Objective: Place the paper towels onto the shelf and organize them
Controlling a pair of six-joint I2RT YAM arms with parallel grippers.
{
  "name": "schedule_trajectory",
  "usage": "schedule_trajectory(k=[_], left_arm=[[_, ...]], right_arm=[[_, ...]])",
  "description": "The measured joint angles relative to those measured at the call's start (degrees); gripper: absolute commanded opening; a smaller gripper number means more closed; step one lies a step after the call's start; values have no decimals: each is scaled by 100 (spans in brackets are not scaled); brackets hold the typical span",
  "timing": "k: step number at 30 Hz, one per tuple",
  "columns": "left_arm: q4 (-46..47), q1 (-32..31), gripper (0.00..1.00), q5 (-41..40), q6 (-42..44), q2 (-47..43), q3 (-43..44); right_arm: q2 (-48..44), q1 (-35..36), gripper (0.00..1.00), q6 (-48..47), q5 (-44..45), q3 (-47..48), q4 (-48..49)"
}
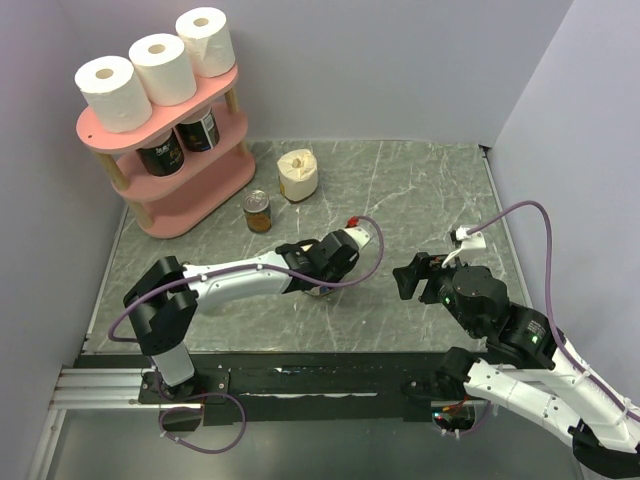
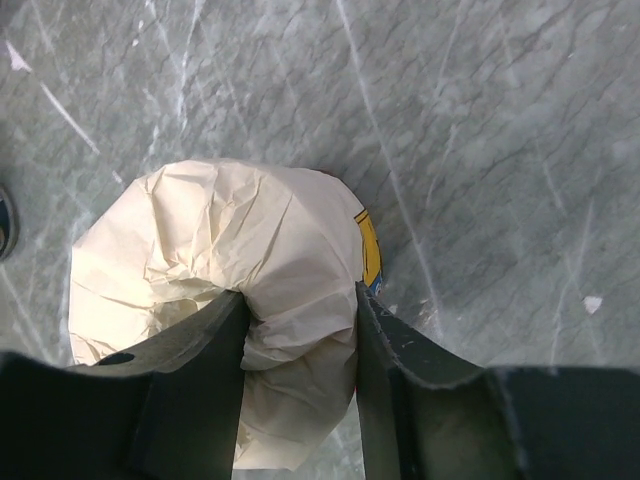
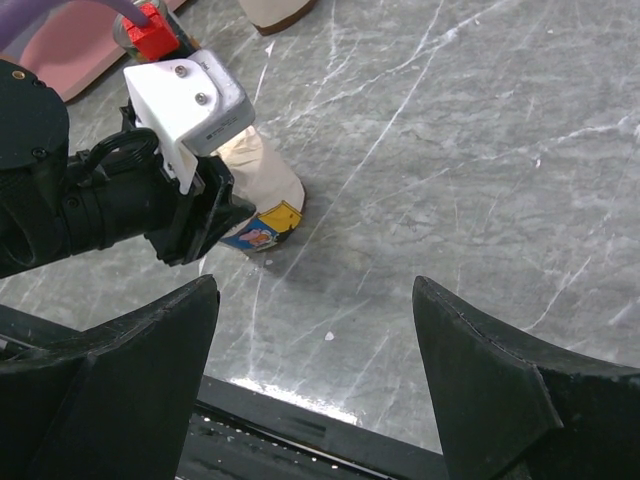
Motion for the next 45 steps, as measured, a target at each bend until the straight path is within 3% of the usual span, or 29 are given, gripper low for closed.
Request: schedule_trajectory(k=[9, 20, 31, 45], left_arm=[[-859, 487, 36, -116, 280, -380, 713], [-1161, 2398, 36, -400, 1132, -1060, 1674], [-1073, 3615, 36, -629, 1648, -1054, 1427], [-662, 4009, 37, -490, 1799, -1064, 529]], right_arm=[[-46, 0, 86, -13, 4, 0, 4], [-81, 0, 87, -68, 2, 0, 9], [-352, 0, 87, -151, 2, 2, -15], [-358, 0, 87, -199, -4, 4, -13]])
